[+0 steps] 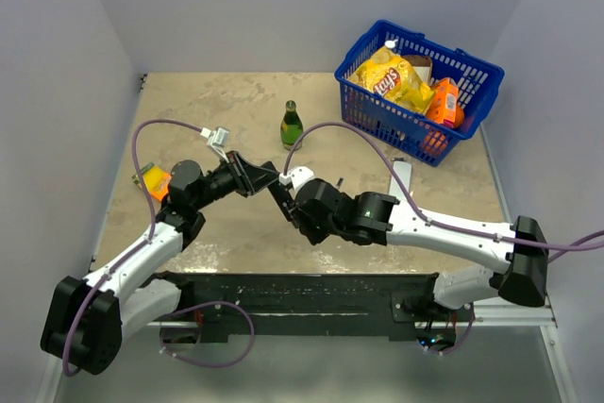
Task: Load the batteries into the remote control
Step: Pick up the battery from the center of the board, then load the battery into the remote control.
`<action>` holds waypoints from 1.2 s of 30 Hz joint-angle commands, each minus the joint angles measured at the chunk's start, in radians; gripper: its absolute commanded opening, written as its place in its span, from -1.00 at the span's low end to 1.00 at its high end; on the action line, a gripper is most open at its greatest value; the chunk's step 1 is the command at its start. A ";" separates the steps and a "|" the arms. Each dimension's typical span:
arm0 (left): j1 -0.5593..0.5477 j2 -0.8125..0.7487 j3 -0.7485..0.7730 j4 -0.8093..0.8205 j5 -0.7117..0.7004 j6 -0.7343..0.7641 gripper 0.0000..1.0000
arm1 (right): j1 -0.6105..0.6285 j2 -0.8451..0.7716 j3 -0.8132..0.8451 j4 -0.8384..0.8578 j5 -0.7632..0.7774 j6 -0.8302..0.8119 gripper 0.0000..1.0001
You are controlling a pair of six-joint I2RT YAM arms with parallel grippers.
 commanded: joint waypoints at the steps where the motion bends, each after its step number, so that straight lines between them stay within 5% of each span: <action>1: 0.003 -0.024 -0.001 0.087 0.040 -0.021 -1.00 | -0.012 0.008 0.071 0.017 0.016 0.001 -1.00; 36: -0.055 -0.033 -0.115 0.190 -0.029 -0.151 -1.00 | -0.074 0.142 0.167 -0.043 -0.005 -0.011 -1.00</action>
